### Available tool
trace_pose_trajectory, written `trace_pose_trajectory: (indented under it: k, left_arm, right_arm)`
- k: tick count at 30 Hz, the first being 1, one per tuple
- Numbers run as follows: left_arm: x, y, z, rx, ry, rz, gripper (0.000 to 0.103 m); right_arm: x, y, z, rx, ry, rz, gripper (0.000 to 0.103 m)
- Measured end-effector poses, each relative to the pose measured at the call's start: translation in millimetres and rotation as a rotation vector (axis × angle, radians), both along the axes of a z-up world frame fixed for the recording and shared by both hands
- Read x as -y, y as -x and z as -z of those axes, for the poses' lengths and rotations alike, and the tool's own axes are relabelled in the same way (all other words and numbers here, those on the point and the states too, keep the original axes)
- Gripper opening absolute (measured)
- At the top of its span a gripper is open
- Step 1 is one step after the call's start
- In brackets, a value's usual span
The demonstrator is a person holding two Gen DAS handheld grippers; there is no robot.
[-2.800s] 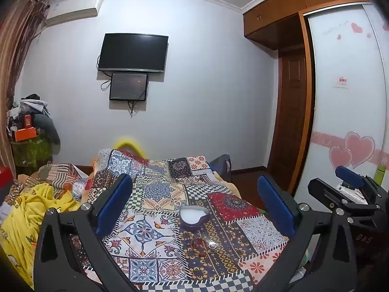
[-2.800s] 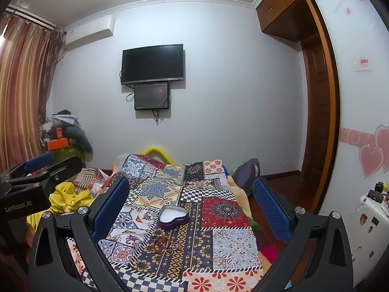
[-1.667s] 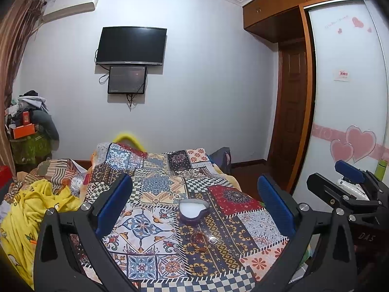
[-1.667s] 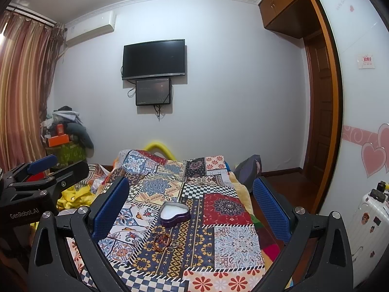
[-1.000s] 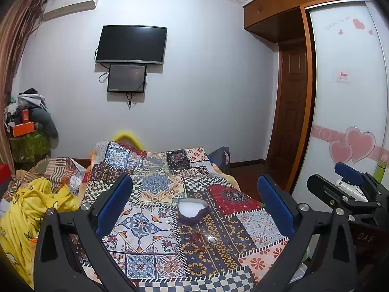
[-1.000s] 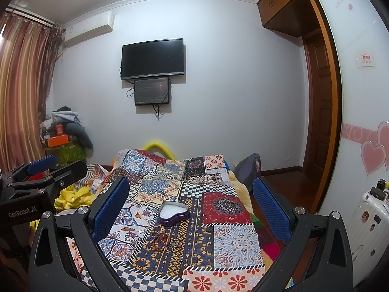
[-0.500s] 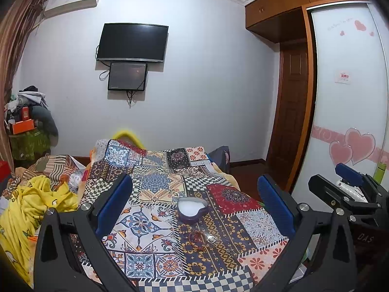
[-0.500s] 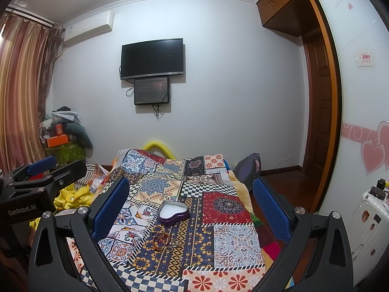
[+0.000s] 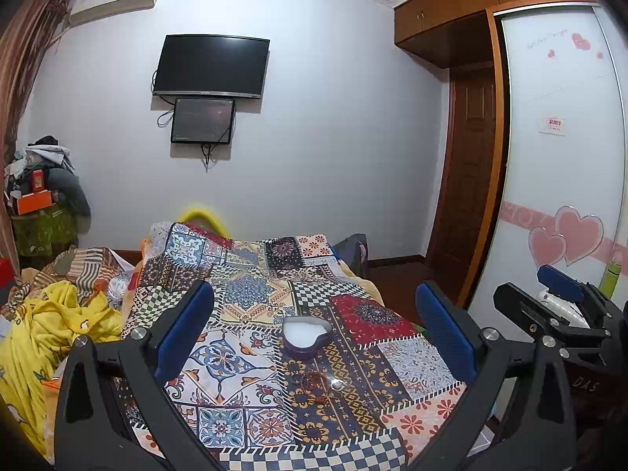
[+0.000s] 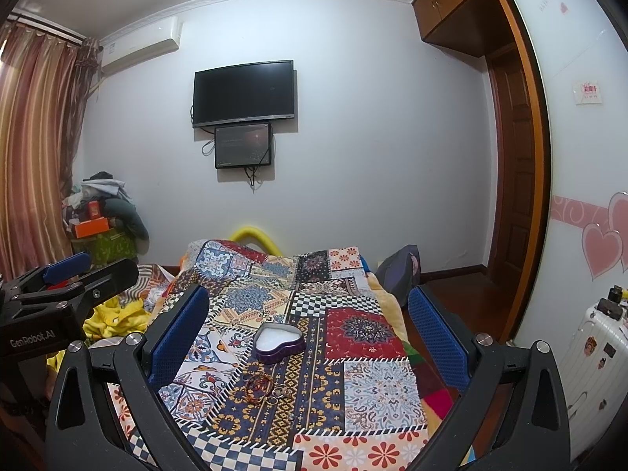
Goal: Organize jewelry
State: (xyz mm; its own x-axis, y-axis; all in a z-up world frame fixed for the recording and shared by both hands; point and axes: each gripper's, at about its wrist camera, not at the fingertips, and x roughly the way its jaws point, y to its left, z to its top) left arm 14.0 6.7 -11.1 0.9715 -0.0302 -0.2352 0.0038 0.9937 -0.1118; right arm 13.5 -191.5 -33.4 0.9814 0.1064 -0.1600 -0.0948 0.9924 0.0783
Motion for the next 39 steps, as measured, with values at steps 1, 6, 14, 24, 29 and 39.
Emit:
trace_pose_trajectory:
  k: [1, 6, 14, 24, 29, 39]
  left_arm:
    - [0, 0, 0, 0.000, 0.000, 0.000, 0.103]
    - [1, -3, 4, -0.011, -0.006, -0.004, 0.103]
    - [-4, -32, 27, -0.098, -0.024, -0.018, 0.103]
    - [-8, -87, 91, -0.334, -0.088, -0.031, 0.097]
    - [-11, -106, 126, -0.475, -0.075, 0.012, 0.079]
    - [-8, -128, 172, -0.663, 0.005, 0.142, 0.051]
  right_arm:
    - [1, -1, -1, -0.002, 0.000, 0.000, 0.101]
    - [2, -5, 2, -0.014, -0.007, 0.001, 0.101]
    - [6, -27, 19, -0.081, -0.016, 0.017, 0.101]
    - [17, -70, 72, -0.273, 0.000, 0.054, 0.101]
    - [11, -88, 102, -0.383, 0.037, 0.008, 0.091]
    - [-8, -113, 147, -0.545, 0.035, -0.151, 0.059]
